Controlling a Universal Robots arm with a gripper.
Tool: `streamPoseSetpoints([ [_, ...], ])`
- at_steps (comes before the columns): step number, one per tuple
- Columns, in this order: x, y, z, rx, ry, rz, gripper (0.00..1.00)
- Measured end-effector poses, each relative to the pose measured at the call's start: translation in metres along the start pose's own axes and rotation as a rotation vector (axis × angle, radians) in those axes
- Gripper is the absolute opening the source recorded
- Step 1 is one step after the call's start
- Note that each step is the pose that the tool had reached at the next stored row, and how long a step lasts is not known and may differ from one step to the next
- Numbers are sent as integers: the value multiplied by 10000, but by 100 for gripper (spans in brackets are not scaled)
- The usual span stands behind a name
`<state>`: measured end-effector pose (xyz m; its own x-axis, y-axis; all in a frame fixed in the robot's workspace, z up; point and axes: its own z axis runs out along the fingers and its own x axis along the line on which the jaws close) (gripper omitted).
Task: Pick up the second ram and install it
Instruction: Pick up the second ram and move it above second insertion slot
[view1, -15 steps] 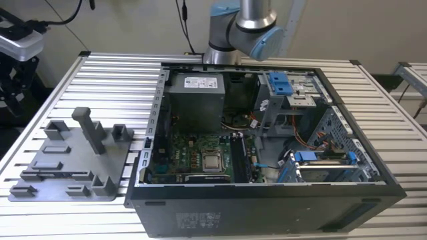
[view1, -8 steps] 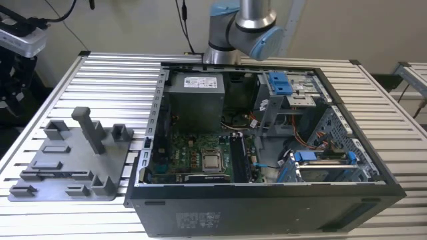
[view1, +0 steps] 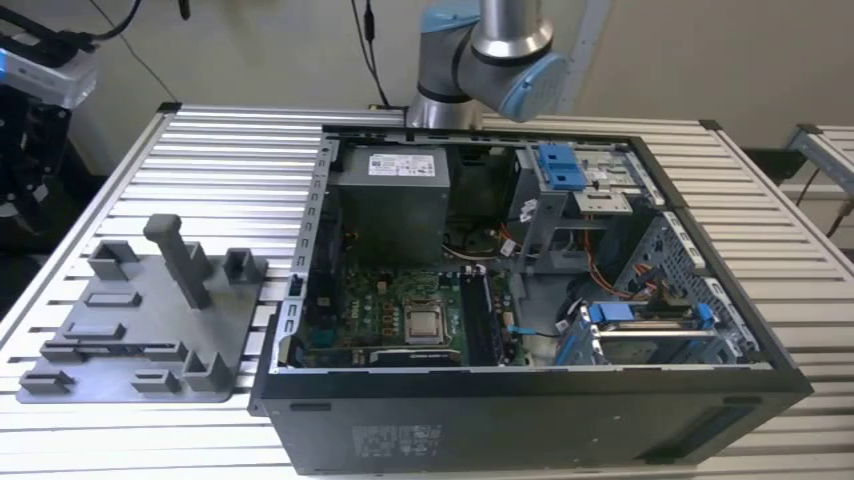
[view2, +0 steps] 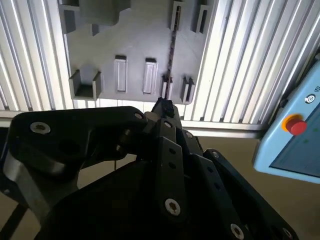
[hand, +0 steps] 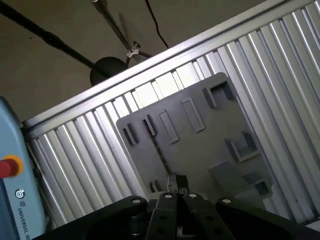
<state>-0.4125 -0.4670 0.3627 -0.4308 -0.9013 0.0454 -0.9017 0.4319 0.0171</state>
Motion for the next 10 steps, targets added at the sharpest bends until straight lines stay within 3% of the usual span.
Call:
streamPoseSetpoints([
  [6, 0, 0, 0, 34, 12, -753, 11],
  [10, 0, 0, -1, 70, -2, -996, 11],
])
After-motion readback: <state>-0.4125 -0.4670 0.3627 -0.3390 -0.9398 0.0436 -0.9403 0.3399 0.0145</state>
